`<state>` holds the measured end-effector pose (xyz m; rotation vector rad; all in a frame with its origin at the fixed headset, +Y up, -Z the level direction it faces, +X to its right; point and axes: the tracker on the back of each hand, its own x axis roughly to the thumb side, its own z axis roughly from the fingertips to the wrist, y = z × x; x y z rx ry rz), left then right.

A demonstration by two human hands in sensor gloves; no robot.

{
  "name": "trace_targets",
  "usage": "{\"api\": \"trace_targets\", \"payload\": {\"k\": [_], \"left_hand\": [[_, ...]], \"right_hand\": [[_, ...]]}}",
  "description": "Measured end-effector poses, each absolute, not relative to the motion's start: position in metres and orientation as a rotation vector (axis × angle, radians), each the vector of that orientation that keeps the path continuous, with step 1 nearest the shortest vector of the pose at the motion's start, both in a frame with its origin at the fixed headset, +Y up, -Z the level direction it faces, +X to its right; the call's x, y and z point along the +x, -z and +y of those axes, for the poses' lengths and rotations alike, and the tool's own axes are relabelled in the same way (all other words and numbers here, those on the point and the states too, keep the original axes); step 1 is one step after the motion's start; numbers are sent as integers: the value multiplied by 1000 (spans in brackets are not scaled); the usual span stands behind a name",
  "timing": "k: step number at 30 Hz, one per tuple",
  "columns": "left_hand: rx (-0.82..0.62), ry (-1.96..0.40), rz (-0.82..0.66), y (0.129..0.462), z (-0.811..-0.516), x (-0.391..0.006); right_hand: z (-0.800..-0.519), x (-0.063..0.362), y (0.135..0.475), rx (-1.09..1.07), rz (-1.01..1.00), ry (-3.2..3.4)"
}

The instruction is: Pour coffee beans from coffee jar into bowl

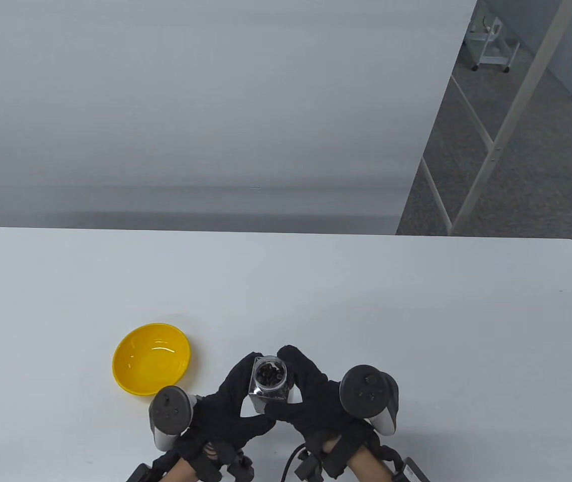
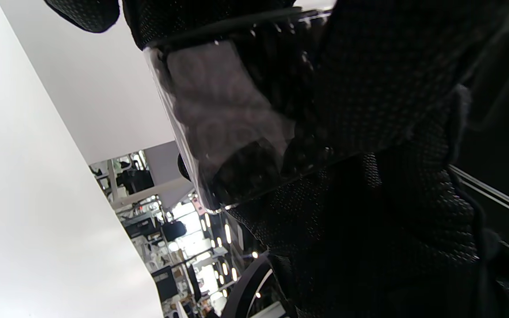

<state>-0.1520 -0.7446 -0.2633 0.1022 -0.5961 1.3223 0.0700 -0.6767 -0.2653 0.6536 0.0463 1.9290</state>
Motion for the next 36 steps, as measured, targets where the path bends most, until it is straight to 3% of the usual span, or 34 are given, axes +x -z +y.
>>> {"api": "trace_targets", "payload": {"k": [19, 36], "left_hand": [[103, -1377, -561, 269, -748, -163], [143, -1279, -449, 278, -733, -229]], "right_hand": [[-688, 55, 263, 784, 68, -2068], [-681, 97, 261, 560, -134, -2477]]}}
